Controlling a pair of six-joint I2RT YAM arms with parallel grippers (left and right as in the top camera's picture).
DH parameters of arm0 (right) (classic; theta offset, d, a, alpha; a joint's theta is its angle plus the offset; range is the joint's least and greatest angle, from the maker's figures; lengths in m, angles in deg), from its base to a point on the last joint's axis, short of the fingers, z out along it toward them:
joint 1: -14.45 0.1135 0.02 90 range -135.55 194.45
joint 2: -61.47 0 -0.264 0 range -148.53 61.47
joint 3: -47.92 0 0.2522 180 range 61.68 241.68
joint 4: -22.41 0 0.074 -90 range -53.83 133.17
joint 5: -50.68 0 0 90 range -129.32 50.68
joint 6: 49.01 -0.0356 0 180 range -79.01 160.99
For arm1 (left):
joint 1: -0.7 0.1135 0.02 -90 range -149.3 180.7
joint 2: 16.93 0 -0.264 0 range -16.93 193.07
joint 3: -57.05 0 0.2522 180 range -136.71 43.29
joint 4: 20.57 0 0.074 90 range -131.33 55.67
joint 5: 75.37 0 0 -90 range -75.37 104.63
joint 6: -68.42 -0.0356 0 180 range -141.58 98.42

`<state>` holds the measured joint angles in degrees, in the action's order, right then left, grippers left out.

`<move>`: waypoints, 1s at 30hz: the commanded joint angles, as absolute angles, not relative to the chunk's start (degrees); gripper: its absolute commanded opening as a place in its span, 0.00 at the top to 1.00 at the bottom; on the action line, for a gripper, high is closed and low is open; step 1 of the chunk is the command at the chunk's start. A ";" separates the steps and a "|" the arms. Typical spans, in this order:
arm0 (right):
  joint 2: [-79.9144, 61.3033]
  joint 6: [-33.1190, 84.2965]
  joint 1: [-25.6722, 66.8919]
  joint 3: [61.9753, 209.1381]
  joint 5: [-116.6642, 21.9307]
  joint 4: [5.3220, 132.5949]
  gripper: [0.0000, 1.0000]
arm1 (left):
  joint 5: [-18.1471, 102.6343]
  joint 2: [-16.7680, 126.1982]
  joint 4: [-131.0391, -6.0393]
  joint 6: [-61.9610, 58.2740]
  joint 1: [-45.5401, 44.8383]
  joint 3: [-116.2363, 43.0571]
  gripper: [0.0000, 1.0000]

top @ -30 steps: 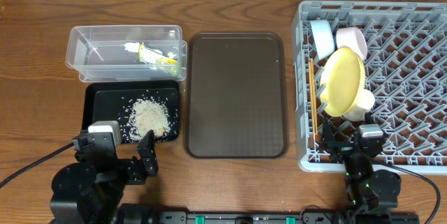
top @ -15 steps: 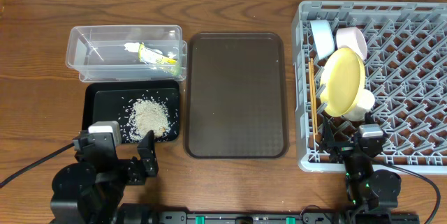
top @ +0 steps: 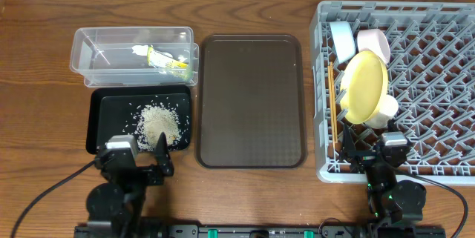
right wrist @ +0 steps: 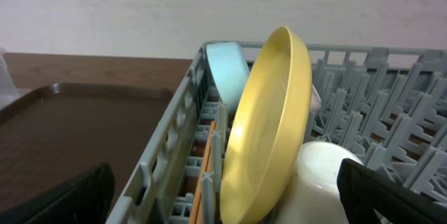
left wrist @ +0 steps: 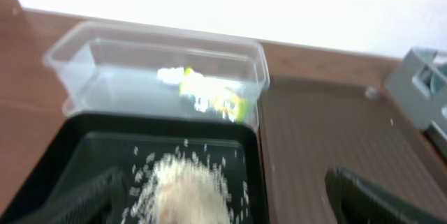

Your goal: Sort waste into correct bins and load items into the dishwasher rack

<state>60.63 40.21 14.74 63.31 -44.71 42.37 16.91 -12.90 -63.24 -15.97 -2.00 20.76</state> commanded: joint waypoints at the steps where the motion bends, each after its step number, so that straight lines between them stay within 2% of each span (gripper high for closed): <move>1: 60.98 41.06 15.59 63.07 -44.25 42.33 0.01 | 15.86 -16.90 -57.10 -16.85 -1.78 27.47 0.07; 11: 60.98 41.06 15.59 63.07 -44.25 42.33 0.01 | 16.45 -16.81 -34.85 -16.87 -1.78 42.73 0.07; 15: 60.98 41.06 15.59 63.07 -44.25 42.33 0.01 | 17.11 -16.83 -38.26 -16.91 -1.78 43.06 0.07; 30: 60.98 41.06 15.59 63.07 -44.25 42.33 0.01 | 17.13 -16.70 -38.13 -16.85 -1.78 43.06 0.07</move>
<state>60.63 40.23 14.74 63.26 -44.65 42.35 17.26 -16.29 -36.27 -16.08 -2.00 41.99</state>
